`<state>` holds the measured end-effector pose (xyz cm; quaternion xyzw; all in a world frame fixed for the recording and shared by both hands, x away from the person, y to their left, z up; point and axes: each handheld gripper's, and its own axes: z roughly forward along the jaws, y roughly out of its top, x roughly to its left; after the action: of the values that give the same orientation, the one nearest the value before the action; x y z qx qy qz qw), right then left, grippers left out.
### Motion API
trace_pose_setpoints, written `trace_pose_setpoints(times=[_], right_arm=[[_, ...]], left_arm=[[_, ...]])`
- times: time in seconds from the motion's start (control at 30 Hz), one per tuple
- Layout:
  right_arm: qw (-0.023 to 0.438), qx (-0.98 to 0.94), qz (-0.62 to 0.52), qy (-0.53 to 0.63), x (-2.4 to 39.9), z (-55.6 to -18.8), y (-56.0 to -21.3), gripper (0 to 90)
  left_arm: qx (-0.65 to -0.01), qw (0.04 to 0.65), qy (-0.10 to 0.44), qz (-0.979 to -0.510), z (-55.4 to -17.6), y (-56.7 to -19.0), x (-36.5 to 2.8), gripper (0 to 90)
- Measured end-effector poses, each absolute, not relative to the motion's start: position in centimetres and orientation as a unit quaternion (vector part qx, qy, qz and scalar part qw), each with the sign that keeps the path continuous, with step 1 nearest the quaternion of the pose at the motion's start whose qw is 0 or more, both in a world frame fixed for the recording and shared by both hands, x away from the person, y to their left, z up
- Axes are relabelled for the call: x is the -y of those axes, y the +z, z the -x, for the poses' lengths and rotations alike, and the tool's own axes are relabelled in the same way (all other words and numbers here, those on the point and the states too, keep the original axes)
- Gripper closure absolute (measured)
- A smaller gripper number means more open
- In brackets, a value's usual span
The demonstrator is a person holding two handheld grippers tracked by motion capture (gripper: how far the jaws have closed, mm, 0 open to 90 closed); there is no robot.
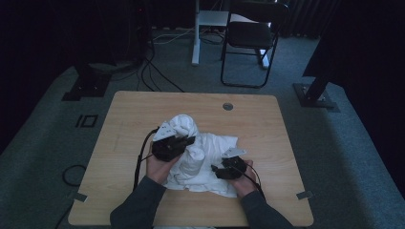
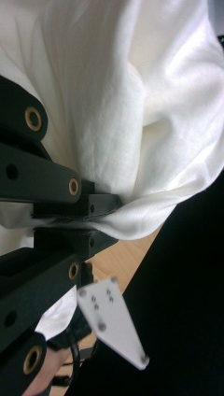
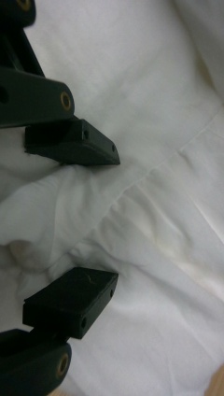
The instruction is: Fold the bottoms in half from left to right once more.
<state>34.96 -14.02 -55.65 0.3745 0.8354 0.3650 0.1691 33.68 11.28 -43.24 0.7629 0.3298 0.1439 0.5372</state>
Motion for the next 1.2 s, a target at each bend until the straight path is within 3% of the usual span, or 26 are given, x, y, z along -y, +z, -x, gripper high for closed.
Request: trace_pose_setpoints(times=[0.33,0.57,1.2], right_arm=[[0.124,-0.833,-0.359,0.403,15.2,-35.0,-55.1,35.9],[0.156,-0.804,-0.372,0.437,18.5,-34.3,-52.4,36.2],[0.182,-0.799,-0.411,0.399,19.9,-34.6,-53.4,38.0]], left_arm=[[-0.321,0.524,0.126,-0.779,-33.8,-44.7,-9.3,86.0],[-0.319,0.518,0.117,-0.785,-33.8,-45.6,-8.4,86.0],[-0.316,0.508,0.111,-0.794,-34.0,-47.5,-6.8,85.9]])
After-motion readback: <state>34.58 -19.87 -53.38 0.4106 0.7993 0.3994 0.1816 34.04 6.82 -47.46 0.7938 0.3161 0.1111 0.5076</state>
